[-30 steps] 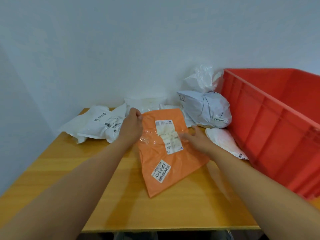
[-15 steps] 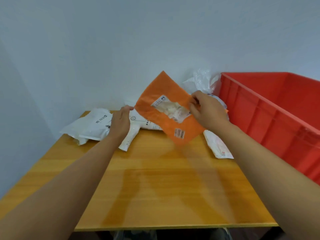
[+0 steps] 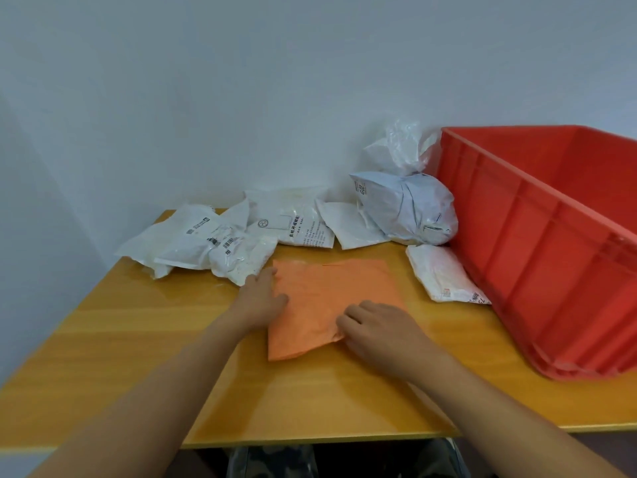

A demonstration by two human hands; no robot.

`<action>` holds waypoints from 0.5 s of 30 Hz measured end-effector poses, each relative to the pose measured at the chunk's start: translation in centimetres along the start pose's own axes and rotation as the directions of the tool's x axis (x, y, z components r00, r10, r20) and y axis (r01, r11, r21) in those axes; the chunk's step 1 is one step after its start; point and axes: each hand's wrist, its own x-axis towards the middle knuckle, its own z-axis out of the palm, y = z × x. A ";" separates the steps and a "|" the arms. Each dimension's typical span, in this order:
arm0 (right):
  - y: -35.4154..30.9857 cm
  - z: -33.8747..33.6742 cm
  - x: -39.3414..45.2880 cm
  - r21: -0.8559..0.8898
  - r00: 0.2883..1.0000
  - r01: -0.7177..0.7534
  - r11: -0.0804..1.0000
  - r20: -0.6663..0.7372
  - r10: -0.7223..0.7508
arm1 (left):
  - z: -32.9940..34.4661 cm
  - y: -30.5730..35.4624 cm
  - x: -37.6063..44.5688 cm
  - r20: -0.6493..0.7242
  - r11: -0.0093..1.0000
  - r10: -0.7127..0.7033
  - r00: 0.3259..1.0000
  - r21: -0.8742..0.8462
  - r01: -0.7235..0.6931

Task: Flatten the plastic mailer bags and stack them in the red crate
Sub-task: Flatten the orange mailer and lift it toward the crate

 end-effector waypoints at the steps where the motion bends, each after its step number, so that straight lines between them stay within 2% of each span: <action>1: -0.3 -0.1 -0.1 0.036 0.999 -0.020 0.999 0.048 0.018 | 0.8 0.2 -0.7 -0.049 0.996 0.062 0.997 0.072 -0.059; 4: -0.5 -0.6 0.3 0.226 0.983 -0.135 0.965 0.155 0.102 | 3.2 0.5 -3.0 -0.098 0.954 0.289 0.952 0.105 -0.279; 6: -0.2 -0.8 0.7 0.261 0.969 -0.222 0.939 0.165 0.183 | 4.5 0.3 -3.7 -0.052 0.925 0.351 0.935 0.172 -0.338; 9: 0.2 -0.5 1.6 0.170 0.906 -0.333 0.927 0.331 0.265 | 5.5 -0.2 -3.7 0.016 0.884 0.366 0.930 0.306 -0.353; 11: 0.2 0.1 1.9 0.161 0.851 -0.382 0.910 0.445 0.279 | 5.7 -0.3 -3.5 0.046 0.878 0.352 0.935 0.330 -0.347; 15: 0.1 1.5 1.6 0.167 0.794 -0.428 0.888 0.538 0.282 | 6.2 -0.4 -3.4 0.085 0.893 0.291 0.953 0.332 -0.303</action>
